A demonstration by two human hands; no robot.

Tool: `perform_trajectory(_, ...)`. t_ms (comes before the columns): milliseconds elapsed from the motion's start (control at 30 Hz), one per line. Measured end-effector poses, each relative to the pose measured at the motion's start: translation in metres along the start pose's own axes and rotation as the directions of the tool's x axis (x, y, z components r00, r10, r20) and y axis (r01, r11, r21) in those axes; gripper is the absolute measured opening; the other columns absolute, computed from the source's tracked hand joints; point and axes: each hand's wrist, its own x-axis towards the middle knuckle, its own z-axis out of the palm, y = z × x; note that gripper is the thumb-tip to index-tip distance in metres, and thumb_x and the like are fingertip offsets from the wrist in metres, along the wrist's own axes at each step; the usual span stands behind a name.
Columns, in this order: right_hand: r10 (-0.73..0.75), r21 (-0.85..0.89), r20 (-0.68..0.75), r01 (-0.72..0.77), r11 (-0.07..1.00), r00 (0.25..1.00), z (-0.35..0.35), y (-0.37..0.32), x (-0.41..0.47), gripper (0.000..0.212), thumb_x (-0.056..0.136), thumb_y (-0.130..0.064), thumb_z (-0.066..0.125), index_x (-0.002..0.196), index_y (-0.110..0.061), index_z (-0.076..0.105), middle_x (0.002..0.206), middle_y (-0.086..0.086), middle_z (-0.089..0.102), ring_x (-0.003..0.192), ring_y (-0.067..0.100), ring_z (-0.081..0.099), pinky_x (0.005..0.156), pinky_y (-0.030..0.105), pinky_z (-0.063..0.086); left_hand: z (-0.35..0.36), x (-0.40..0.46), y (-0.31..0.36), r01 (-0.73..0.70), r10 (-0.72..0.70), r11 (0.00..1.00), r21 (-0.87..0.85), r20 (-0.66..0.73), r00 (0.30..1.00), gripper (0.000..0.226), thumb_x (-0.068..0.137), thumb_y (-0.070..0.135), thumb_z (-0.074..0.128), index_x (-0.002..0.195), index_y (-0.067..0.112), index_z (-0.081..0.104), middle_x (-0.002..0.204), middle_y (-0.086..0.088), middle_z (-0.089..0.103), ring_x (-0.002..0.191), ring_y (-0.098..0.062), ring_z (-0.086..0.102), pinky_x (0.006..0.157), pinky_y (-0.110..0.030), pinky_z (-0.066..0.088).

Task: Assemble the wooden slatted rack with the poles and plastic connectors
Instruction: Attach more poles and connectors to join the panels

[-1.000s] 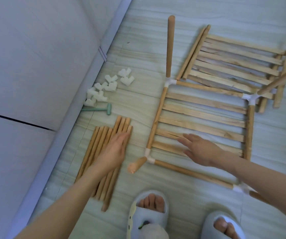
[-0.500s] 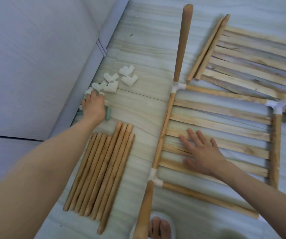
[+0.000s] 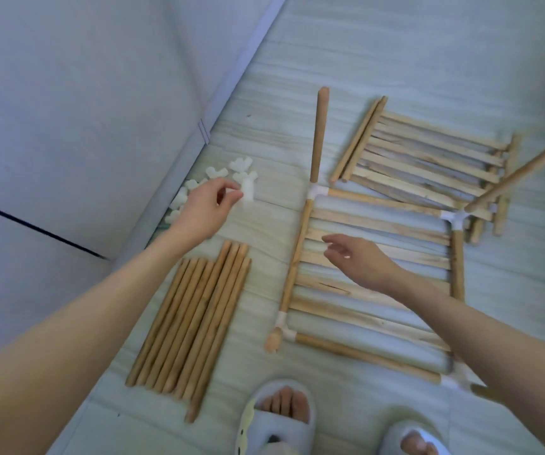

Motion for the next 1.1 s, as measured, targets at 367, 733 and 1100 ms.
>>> perform_trajectory(367, -0.072, 0.764, -0.223, 0.221, 0.606, 0.972, -0.057, -0.134, -0.134, 0.031, 0.095, -0.018, 0.053, 0.124, -0.007, 0.055, 0.102, 0.011, 0.062, 0.073, 0.014, 0.064, 0.067, 0.024, 0.056, -0.067, -0.129, 0.136, -0.178, 0.147, 0.811, -0.558, -0.099, 0.984, 0.025, 0.081, 0.009, 0.071, 0.087, 0.029, 0.057, 0.09, 0.011, 0.063, 0.08, -0.006, 0.058, 0.075, -0.024, 0.043)
perform_trajectory(733, -0.293, 0.159, -0.448, 0.398, 0.903, 0.844, -0.062, -0.151, -0.184, 0.017, 0.083, -0.022, 0.07, 0.095, -0.029, 0.062, 0.096, -0.004, 0.054, 0.068, 0.003, 0.05, 0.064, 0.008, 0.04, -0.095, -0.174, 0.152, -0.213, 0.18, 0.757, -0.618, -0.117, 0.977, 0.03, 0.083, 0.0, 0.065, 0.085, 0.03, 0.066, 0.085, 0.004, 0.067, 0.074, -0.001, 0.062, 0.069, -0.008, 0.044)
perform_trajectory(1100, -0.287, -0.148, -0.182, 0.262, 0.954, 0.94, -0.029, -0.137, -0.168, 0.015, 0.085, -0.025, 0.065, 0.086, -0.017, 0.052, 0.078, 0.003, 0.064, 0.073, 0.015, 0.059, 0.071, 0.031, 0.049, -0.041, -0.192, 0.095, 0.065, -0.005, 0.801, -0.596, 0.102, 0.995, 0.042, 0.088, 0.003, 0.059, 0.128, 0.016, 0.051, 0.118, -0.001, 0.06, 0.106, -0.013, 0.057, 0.09, -0.024, 0.044)
